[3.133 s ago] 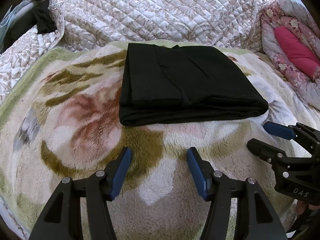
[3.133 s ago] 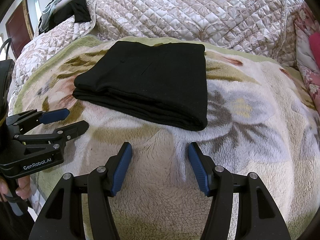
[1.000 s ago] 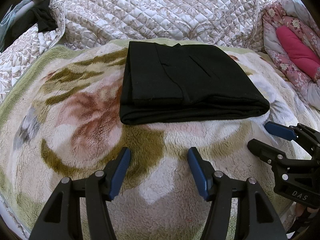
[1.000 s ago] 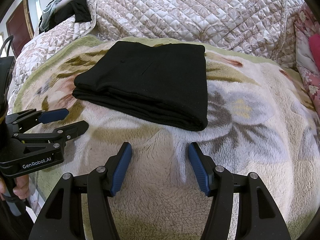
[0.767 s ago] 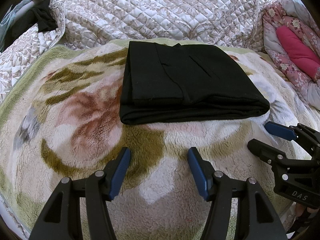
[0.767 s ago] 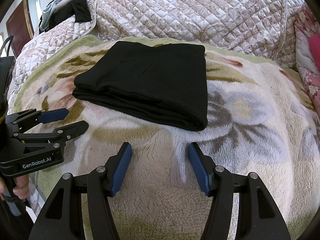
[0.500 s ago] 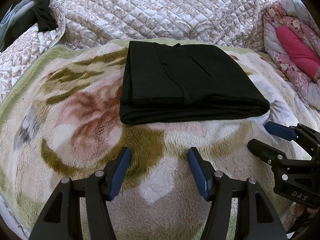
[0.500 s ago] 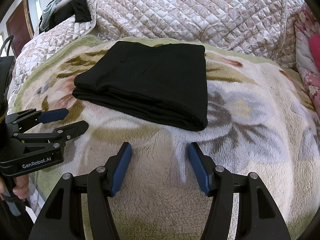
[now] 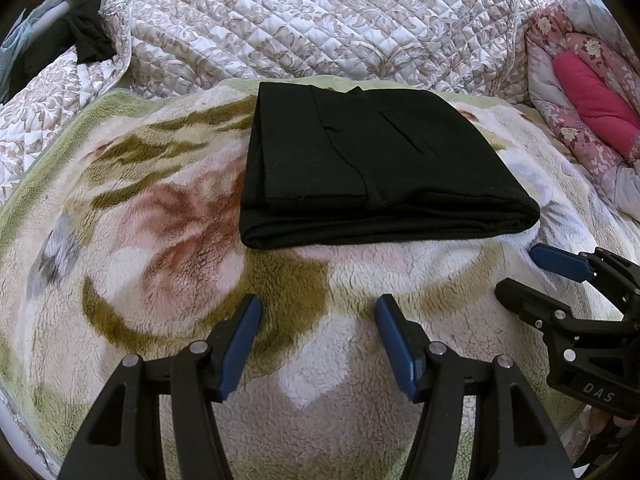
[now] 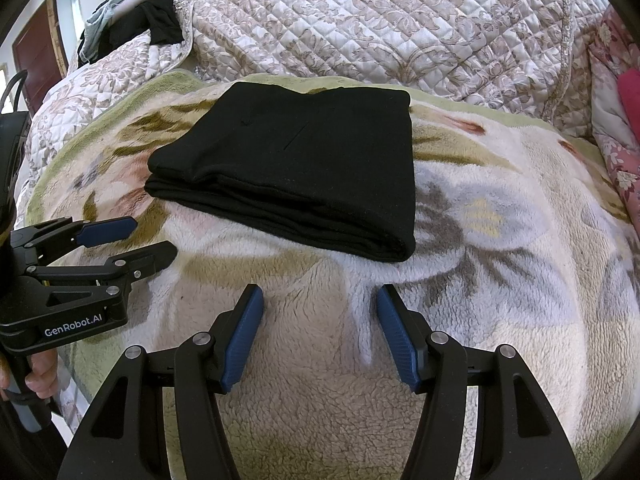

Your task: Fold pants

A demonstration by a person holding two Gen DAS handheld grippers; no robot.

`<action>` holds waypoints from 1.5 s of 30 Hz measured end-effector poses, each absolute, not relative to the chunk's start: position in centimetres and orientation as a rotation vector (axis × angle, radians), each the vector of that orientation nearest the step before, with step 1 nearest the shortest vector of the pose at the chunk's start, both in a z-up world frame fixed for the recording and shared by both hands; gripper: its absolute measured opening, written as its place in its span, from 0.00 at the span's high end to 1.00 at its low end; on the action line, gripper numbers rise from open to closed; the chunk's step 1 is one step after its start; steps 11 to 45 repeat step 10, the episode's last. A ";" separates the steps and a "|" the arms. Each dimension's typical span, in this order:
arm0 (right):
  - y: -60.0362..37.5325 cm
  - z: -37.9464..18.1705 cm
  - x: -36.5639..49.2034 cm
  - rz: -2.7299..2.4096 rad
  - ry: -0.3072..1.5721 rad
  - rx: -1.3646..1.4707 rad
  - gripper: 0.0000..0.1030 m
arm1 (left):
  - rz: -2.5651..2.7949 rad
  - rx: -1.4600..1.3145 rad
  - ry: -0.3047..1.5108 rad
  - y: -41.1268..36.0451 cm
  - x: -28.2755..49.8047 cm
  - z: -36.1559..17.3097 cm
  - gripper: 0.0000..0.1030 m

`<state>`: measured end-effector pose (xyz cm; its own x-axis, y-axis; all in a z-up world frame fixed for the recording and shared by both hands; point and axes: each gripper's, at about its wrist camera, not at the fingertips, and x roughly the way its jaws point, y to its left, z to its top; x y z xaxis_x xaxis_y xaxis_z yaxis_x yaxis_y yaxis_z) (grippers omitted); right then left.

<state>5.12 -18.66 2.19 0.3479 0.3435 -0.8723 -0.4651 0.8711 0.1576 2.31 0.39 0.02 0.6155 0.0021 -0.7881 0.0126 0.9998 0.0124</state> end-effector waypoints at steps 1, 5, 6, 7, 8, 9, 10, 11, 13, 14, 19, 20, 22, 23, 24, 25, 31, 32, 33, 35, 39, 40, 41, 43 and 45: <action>-18.7 2.2 5.1 0.526 1.097 -0.126 0.42 | -0.006 0.017 0.908 0.4 2.3 0.0 0.39; -18.7 2.2 5.2 0.526 1.096 -0.126 0.42 | -0.006 0.010 0.909 0.6 2.2 -0.1 0.39; -18.6 2.2 5.1 0.525 1.096 -0.126 0.42 | -0.006 0.011 0.909 0.7 2.2 -0.1 0.39; -18.7 2.2 5.2 0.525 1.096 -0.126 0.42 | -0.006 0.013 0.908 0.7 2.1 -0.2 0.39; -18.6 2.2 5.1 0.525 1.096 -0.126 0.42 | -0.007 0.013 0.909 0.7 2.2 -0.1 0.39; -18.6 2.2 5.1 0.525 1.095 -0.126 0.42 | -0.007 0.014 0.908 0.8 2.2 -0.2 0.39; -18.6 2.2 5.1 0.525 1.095 -0.126 0.42 | -0.007 0.013 0.908 0.8 2.2 -0.2 0.38; -18.6 2.2 5.1 0.525 1.095 -0.126 0.42 | -0.007 0.013 0.908 0.8 2.2 -0.2 0.38; -18.6 2.2 5.1 0.525 1.095 -0.126 0.42 | -0.007 0.013 0.908 0.8 2.2 -0.2 0.38; -18.6 2.2 5.1 0.525 1.095 -0.126 0.42 | -0.007 0.013 0.908 0.8 2.2 -0.2 0.38; -18.6 2.2 5.1 0.525 1.095 -0.126 0.42 | -0.007 0.013 0.908 0.8 2.2 -0.2 0.38; -18.6 2.2 5.1 0.525 1.095 -0.126 0.42 | -0.007 0.013 0.908 0.8 2.2 -0.2 0.38; -18.6 2.2 5.1 0.525 1.095 -0.126 0.42 | -0.007 0.013 0.908 0.8 2.2 -0.2 0.38; -18.6 2.2 5.1 0.525 1.095 -0.126 0.42 | -0.007 0.013 0.908 0.8 2.2 -0.2 0.38; -18.6 2.2 5.1 0.525 1.095 -0.126 0.42 | -0.007 0.013 0.908 0.8 2.2 -0.2 0.38; -18.6 2.2 5.1 0.525 1.095 -0.126 0.42 | -0.007 0.013 0.908 0.8 2.2 -0.2 0.38; -18.6 2.2 5.1 0.525 1.095 -0.126 0.42 | -0.007 0.013 0.908 0.8 2.2 -0.2 0.38; -18.6 2.2 5.1 0.525 1.095 -0.126 0.42 | -0.007 0.013 0.908 0.8 2.2 -0.2 0.38; -18.6 2.2 5.1 0.525 1.095 -0.126 0.42 | -0.007 0.013 0.908 0.8 2.2 -0.2 0.38; -18.6 2.2 5.1 0.525 1.095 -0.126 0.42 | -0.007 0.013 0.908 0.8 2.2 -0.2 0.38; -18.6 2.2 5.1 0.525 1.095 -0.126 0.42 | -0.007 0.013 0.908 0.8 2.2 -0.2 0.38; -18.6 2.2 5.1 0.525 1.095 -0.126 0.42 | -0.007 0.013 0.908 0.8 2.2 -0.2 0.38; -18.6 2.2 5.1 0.525 1.095 -0.126 0.42 | -0.007 0.013 0.908 0.8 2.2 -0.2 0.38; -18.6 2.2 5.1 0.525 1.095 -0.126 0.42 | -0.007 0.013 0.908 0.8 2.2 -0.2 0.38; -18.6 2.2 5.1 0.525 1.095 -0.126 0.42 | -0.007 0.013 0.908 0.8 2.2 -0.2 0.38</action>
